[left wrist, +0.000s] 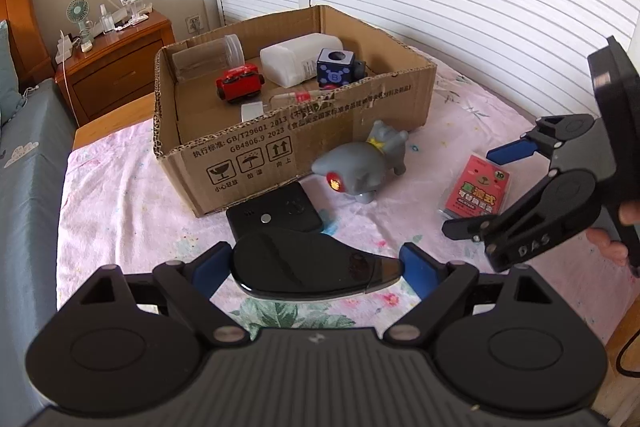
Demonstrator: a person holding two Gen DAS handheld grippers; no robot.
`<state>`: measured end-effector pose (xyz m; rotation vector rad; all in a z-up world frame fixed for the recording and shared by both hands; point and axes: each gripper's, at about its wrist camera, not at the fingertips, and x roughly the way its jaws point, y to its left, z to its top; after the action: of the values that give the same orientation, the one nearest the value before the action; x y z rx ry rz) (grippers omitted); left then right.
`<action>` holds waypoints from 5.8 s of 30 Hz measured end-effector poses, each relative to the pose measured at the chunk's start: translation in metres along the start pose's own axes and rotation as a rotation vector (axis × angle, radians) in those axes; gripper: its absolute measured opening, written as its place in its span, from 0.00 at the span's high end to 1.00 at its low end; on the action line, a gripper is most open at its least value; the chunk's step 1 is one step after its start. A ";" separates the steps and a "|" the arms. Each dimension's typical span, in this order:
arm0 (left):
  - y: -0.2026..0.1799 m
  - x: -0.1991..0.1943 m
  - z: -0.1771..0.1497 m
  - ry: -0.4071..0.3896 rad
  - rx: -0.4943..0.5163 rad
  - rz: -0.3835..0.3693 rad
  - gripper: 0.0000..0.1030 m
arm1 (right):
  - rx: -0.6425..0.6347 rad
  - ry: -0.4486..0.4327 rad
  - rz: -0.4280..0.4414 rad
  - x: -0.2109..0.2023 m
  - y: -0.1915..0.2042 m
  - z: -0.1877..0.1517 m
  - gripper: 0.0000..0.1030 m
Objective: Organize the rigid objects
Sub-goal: 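Carry both over the box and open both grippers to drop them, then move the left gripper to the black square pad while the right approaches the grey elephant toy, then grasp the black square pad with the left gripper while the right grasps the grey elephant toy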
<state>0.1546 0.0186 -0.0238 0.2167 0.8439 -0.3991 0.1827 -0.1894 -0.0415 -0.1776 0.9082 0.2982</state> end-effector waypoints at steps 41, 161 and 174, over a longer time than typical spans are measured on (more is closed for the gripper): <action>0.079 0.051 0.105 -0.102 -0.052 0.142 0.07 | -0.073 -0.109 0.017 -0.064 -0.004 0.104 0.09; 0.037 0.089 0.021 0.061 -0.298 0.132 0.01 | 0.151 -0.118 -0.133 0.039 0.029 0.033 0.00; 0.055 0.078 0.002 0.049 -0.268 0.175 0.01 | 0.149 -0.119 -0.131 0.038 0.029 0.033 0.00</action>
<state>0.2261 0.0475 -0.0805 0.0510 0.9088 -0.1147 0.2193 -0.1463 -0.0527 -0.0802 0.7933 0.1178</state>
